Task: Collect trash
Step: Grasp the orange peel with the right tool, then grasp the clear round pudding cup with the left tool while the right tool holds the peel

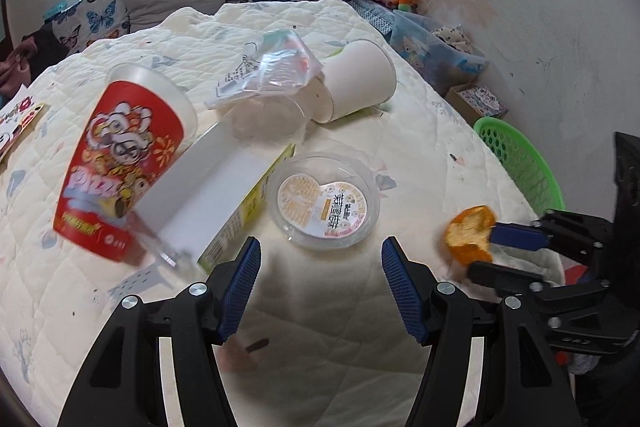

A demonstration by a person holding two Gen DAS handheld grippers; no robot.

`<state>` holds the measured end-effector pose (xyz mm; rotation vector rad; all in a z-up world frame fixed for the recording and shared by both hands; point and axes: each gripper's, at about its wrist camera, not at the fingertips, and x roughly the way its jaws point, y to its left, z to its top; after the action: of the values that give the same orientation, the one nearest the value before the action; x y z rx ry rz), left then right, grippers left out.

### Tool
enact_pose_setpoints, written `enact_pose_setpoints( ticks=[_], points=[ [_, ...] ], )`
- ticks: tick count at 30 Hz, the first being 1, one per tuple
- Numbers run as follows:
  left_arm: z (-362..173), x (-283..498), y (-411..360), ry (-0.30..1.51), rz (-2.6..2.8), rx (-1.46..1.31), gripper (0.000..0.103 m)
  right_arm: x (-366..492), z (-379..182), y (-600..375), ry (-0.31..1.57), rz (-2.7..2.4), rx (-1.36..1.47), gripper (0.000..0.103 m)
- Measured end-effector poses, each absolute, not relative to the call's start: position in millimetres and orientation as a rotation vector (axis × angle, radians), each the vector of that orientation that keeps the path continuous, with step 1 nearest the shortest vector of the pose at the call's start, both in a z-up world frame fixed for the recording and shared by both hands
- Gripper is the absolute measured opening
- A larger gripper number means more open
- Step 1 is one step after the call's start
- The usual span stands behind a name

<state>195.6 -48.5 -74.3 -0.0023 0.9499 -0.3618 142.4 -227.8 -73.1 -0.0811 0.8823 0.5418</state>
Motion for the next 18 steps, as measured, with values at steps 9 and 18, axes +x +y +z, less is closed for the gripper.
enact_pose_setpoints(
  ticks=[9, 18],
  points=[
    [-82.1, 215.8, -64.7, 0.952, -0.330, 0.061, 0.063, 135.0, -67.7, -264.4, 0.868, 0.472, -0.014, 0.042],
    [-83.9, 220.6, -75.6, 0.945, -0.354, 0.082, 0.063, 129.6, -63.8, -289.2, 0.853, 0.425, 0.032, 0.042]
  ],
)
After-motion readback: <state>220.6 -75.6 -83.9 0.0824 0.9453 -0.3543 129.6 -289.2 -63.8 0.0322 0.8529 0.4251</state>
